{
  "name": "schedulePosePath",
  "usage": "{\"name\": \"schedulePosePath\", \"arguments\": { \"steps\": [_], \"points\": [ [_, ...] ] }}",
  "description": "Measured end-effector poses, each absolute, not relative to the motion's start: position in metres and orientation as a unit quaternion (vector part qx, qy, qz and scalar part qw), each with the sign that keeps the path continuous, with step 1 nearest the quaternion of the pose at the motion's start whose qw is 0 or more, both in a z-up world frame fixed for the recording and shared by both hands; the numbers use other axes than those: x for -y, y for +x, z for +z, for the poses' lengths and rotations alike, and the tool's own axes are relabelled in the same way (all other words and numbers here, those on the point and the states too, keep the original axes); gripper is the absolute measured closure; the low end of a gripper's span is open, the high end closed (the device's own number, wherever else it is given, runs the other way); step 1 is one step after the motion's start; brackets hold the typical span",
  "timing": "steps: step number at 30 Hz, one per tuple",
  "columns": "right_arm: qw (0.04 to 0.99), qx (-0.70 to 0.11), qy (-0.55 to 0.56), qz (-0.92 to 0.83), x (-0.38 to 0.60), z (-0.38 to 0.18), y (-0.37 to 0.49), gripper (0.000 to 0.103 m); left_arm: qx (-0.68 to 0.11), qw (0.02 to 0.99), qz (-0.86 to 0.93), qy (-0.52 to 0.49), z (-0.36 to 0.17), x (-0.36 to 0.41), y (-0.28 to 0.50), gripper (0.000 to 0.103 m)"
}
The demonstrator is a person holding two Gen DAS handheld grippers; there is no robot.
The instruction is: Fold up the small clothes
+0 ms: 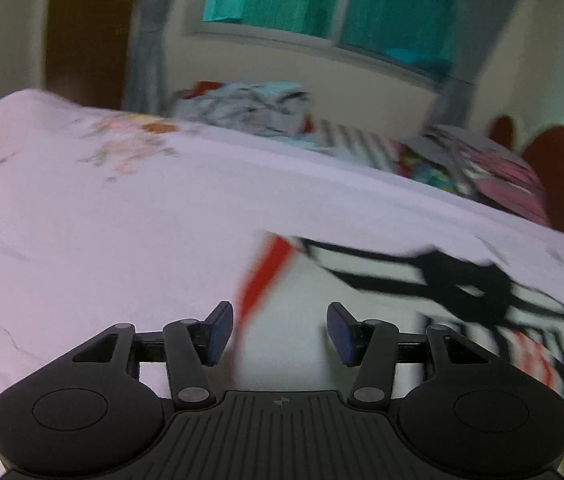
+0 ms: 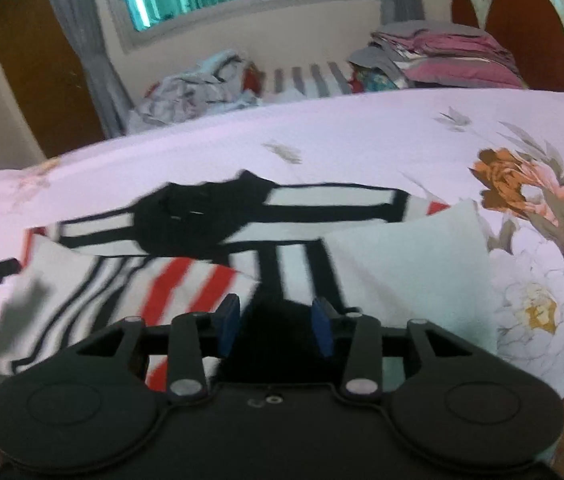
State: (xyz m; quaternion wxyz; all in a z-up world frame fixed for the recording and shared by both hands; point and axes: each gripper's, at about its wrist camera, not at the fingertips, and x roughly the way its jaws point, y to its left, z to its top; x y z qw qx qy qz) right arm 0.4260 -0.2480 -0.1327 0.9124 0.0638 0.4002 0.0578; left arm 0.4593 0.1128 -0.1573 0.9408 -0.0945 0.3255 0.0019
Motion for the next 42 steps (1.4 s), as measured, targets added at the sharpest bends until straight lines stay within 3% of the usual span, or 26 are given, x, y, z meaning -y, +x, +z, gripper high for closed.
{"name": "schedulePosePath", "arguments": {
  "steps": [11, 27, 42],
  "points": [
    [0.896, -0.438, 0.029, 0.069, 0.225, -0.150, 0.402, 0.063, -0.388, 0.917, -0.060, -0.065, -0.169, -0.045, 0.401, 0.052],
    [0.894, -0.424, 0.037, 0.139, 0.231, -0.125, 0.358, 0.062, -0.376, 0.923, -0.071, -0.037, -0.142, 0.010, 0.361, 0.051],
    [0.877, -0.454, -0.005, 0.155, 0.205, -0.148, 0.322, 0.062, -0.413, 0.908, -0.072, 0.001, -0.172, 0.017, 0.329, 0.051]
  ]
}}
